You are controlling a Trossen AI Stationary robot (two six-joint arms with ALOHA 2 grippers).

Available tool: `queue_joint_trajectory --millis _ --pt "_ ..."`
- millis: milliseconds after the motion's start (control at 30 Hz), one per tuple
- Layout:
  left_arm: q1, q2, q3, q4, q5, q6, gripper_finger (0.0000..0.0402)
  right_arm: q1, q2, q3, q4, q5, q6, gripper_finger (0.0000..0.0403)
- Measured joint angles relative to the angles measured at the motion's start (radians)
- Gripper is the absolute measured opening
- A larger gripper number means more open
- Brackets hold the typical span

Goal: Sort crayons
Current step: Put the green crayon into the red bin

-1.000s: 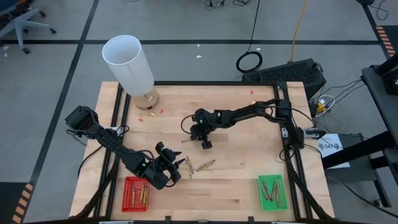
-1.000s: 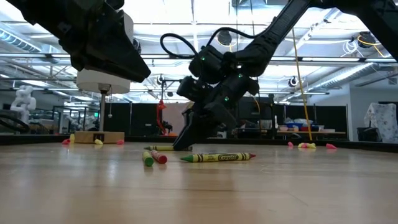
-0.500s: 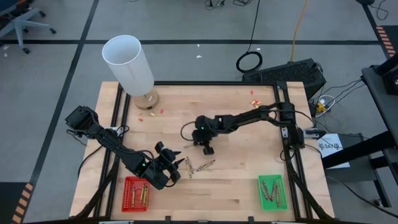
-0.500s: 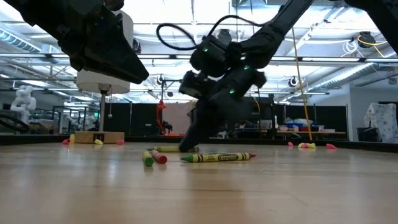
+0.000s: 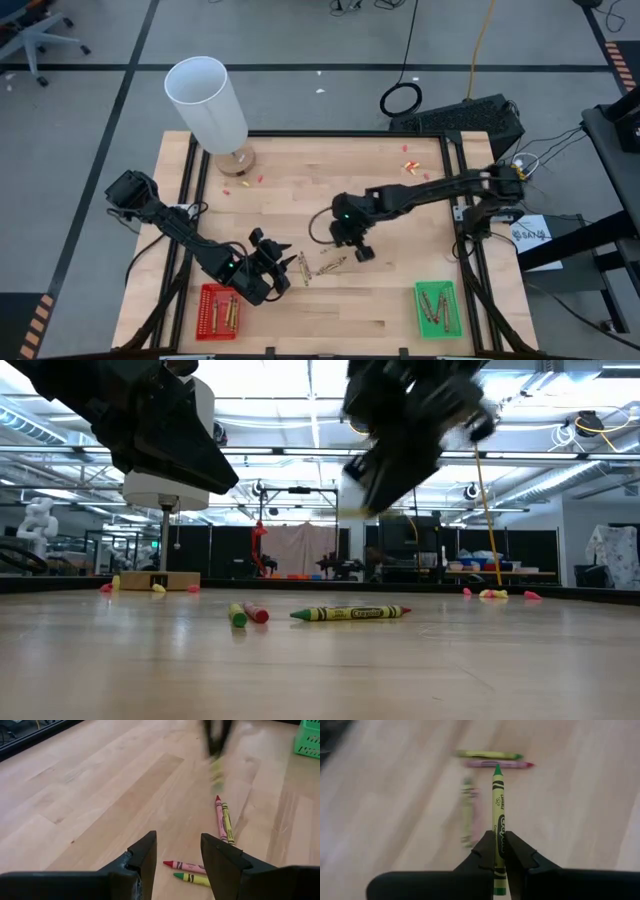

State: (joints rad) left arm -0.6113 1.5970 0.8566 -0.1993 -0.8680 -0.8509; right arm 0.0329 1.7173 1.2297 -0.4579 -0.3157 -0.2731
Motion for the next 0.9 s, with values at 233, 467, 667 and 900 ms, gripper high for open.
queue_joint_trajectory --millis 233,467,667,900 --pt "0.000 0.000 0.000 0.002 -0.001 0.002 0.0152 0.104 -0.128 -0.071 -0.030 0.073 0.089 0.0004" --pt "0.000 0.000 0.000 0.003 0.000 0.002 0.0152 0.210 -0.174 -0.353 0.416 0.162 0.261 0.0004" --pt "0.002 -0.001 0.000 0.010 -0.002 0.046 0.0152 0.267 -0.175 -0.509 0.787 0.372 0.230 0.0004" --pt "0.008 -0.003 0.000 0.012 -0.008 0.047 0.0152 0.287 -0.176 -0.567 1.028 0.557 0.115 0.0004"
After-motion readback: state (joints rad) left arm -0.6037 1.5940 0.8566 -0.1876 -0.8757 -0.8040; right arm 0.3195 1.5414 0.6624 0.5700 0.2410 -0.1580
